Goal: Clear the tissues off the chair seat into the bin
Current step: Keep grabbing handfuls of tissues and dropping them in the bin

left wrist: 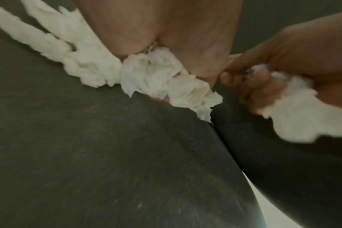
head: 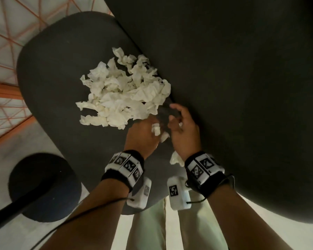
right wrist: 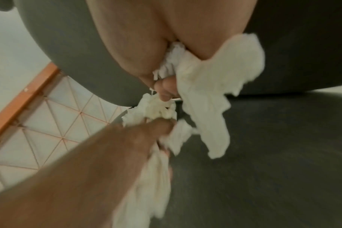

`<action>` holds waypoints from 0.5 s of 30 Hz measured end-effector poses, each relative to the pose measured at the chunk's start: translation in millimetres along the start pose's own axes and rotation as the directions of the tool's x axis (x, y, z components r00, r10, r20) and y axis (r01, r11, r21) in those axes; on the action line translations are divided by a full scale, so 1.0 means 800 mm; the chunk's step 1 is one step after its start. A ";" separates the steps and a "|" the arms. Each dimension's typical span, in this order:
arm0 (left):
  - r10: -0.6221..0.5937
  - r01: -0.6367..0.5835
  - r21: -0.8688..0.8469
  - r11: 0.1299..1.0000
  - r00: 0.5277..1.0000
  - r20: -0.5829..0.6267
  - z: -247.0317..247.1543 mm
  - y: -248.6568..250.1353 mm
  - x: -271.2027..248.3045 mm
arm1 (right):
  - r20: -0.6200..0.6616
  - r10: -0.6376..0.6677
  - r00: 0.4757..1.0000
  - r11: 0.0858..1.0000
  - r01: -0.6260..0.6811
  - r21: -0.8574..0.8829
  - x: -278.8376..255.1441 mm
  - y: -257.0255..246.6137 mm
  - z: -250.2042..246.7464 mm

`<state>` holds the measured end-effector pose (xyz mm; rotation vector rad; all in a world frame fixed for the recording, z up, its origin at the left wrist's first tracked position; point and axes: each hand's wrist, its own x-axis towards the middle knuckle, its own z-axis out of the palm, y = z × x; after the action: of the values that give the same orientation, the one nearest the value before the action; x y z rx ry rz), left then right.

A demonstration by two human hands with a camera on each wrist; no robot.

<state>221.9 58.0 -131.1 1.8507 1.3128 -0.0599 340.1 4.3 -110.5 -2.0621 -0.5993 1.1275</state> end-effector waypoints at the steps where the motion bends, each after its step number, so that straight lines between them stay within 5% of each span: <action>1: -0.024 0.024 -0.021 0.999 1.000 -0.017 -0.002 -0.004 -0.012 | 0.026 -0.001 1.000 1.000 0.001 -0.008 0.009 -0.011 0.003; 7: -0.233 0.228 -0.142 0.963 0.972 -0.025 0.001 -0.046 -0.060 | 0.074 -0.045 0.996 0.967 0.062 -0.247 0.051 -0.053 0.025; 11: -0.218 0.203 -0.119 0.972 0.967 -0.134 0.004 -0.062 -0.075 | 0.212 -0.070 0.975 0.853 0.169 -0.494 0.067 -0.069 0.042; 15: -0.281 0.259 -0.146 0.955 0.947 -0.156 -0.003 -0.072 -0.083 | 0.212 -0.056 0.976 0.724 0.186 -0.665 0.083 -0.071 0.057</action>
<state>145.4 14.8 -132.4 1.5896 1.6510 0.0402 331.4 101.6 -119.8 -2.4819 -1.3978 1.1191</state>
